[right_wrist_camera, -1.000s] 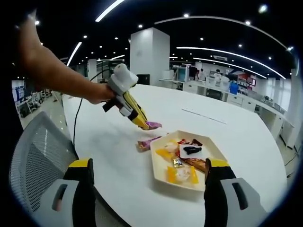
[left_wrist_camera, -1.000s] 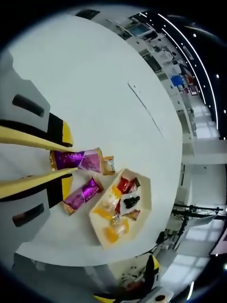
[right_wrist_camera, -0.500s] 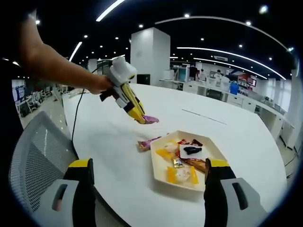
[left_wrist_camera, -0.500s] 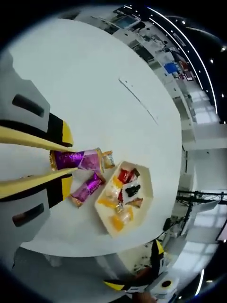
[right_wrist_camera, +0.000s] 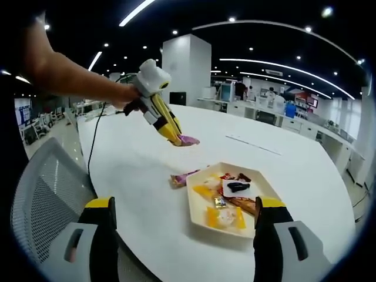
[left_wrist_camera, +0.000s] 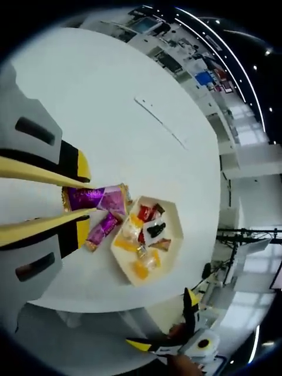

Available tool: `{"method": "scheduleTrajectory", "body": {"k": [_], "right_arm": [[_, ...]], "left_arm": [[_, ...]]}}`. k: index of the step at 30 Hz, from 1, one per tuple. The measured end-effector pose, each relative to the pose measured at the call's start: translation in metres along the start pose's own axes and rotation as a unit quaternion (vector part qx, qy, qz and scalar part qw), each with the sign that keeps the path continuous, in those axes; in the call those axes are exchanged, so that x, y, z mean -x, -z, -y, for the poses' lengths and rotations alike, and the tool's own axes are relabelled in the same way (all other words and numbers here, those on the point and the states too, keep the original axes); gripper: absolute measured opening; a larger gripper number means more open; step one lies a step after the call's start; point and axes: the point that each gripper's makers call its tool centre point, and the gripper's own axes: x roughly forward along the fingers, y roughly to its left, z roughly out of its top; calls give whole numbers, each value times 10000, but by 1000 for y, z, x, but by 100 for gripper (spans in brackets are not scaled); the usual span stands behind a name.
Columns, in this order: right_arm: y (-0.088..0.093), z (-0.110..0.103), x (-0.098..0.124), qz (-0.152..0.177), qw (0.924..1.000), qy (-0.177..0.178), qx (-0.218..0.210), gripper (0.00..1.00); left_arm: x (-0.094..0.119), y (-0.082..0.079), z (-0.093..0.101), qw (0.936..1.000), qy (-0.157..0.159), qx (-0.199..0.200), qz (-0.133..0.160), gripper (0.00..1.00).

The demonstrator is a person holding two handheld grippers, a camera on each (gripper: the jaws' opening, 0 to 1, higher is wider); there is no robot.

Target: Place the target food into the container with the food tongs after gripping and lifting it, then release it inside without dropping or visibly crushing the food.

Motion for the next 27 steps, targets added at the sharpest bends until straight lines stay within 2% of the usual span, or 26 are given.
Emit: {"method": "scheduleTrajectory", "body": {"k": [5,14,27], "right_arm": [[0,0,0,7,10000,-12,-16,96],[1,0,0,7,10000,-7,-34,96],[0,1,0,23,10000,16,-31,96]], "left_arm": [[0,-6,3,10000,40,-12,43,18],[-6,-28,12,9998,120,-119,126,18],[-22,-62,38,9989,273,-309,205,18]]}}
